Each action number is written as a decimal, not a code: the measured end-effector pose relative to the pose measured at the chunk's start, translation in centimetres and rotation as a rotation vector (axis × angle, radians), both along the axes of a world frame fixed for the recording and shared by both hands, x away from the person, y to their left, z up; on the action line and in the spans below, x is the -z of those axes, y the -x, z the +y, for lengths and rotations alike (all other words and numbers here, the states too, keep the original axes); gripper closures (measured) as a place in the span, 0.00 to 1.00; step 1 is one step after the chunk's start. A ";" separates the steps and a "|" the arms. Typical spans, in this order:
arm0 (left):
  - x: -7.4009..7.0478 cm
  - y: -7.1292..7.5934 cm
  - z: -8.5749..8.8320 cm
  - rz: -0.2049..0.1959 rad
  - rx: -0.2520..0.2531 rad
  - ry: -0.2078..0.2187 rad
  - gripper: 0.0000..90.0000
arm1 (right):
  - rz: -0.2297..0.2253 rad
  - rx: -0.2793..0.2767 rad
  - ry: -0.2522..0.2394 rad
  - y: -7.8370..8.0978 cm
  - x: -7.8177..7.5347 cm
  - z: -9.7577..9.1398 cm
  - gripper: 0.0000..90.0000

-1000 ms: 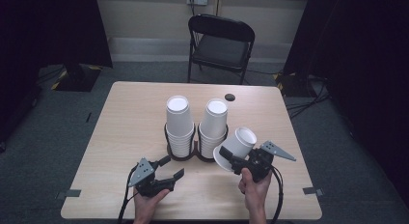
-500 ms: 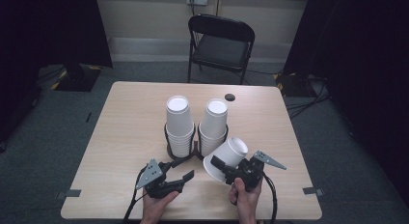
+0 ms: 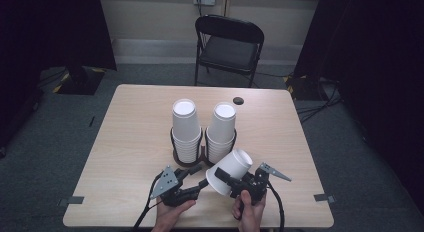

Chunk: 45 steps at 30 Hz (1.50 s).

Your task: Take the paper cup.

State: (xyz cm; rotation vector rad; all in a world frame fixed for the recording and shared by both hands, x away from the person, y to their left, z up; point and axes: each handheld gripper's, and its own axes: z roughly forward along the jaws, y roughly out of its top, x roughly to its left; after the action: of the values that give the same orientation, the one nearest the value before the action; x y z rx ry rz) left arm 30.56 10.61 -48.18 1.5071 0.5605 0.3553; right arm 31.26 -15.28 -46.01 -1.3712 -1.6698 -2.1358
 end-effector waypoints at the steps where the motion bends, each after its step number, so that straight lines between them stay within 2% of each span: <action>1: 0.0 0.0 -0.1 -0.001 0.003 0.004 0.58 | 0.004 -0.003 0.000 0.1 0.1 0.2 0.18; 5: 0.1 -0.1 -0.5 -0.023 0.009 0.035 0.63 | 0.021 -0.016 -0.011 0.2 0.3 0.6 0.18; 10: 0.4 -0.1 -1.3 -0.089 -0.021 0.022 0.64 | 0.038 -0.021 0.013 0.4 0.4 1.3 0.18; 14: 0.7 0.4 -1.9 -0.136 -0.050 0.029 0.65 | 0.060 -0.057 0.007 0.5 0.6 1.8 0.17; 15: 0.8 0.5 -2.0 -0.142 -0.057 0.028 0.66 | 0.069 -0.068 -0.008 0.5 0.7 1.9 0.17; 18: 0.9 0.6 -2.2 -0.159 -0.067 0.031 0.68 | 0.084 -0.090 -0.014 0.6 0.8 2.2 0.17; 22: 0.9 0.6 -2.1 -0.149 -0.096 0.040 0.73 | 0.092 -0.106 -0.021 0.7 1.0 2.8 0.17; 23: 0.9 0.6 -1.9 -0.151 -0.103 0.036 0.80 | 0.089 -0.109 -0.026 0.7 1.1 2.8 0.17; 25: 0.8 0.5 -1.7 -0.150 -0.111 0.035 0.87 | 0.078 -0.112 -0.036 0.8 1.1 2.8 0.16; 27: 0.7 0.3 -1.7 -0.127 -0.091 0.036 0.89 | 0.066 -0.111 -0.032 0.8 1.1 2.9 0.15; 29: 0.7 0.2 -1.6 -0.122 -0.084 0.037 0.92 | 0.064 -0.106 -0.020 0.8 1.0 2.9 0.14; 30: 0.8 0.2 -1.5 -0.109 -0.066 0.036 0.94 | 0.066 -0.085 -0.018 0.8 0.9 2.8 0.12; 38: 0.8 0.3 -1.6 -0.106 -0.048 0.037 0.96 | 0.054 -0.058 -0.020 0.9 0.8 2.3 0.11; 40: 1.0 0.3 -1.4 -0.099 -0.038 0.048 0.96 | 0.039 -0.017 -0.029 0.9 0.6 1.9 0.11; 45: 1.3 0.2 -1.4 -0.072 -0.025 0.058 0.96 | 0.033 0.020 -0.029 0.9 0.5 1.2 0.11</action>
State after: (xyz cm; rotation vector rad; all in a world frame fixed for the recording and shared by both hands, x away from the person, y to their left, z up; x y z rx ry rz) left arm 30.32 9.26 -49.46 1.4270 0.5284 0.4079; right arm 30.36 -14.05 -46.52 -1.4130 -1.6142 -2.1267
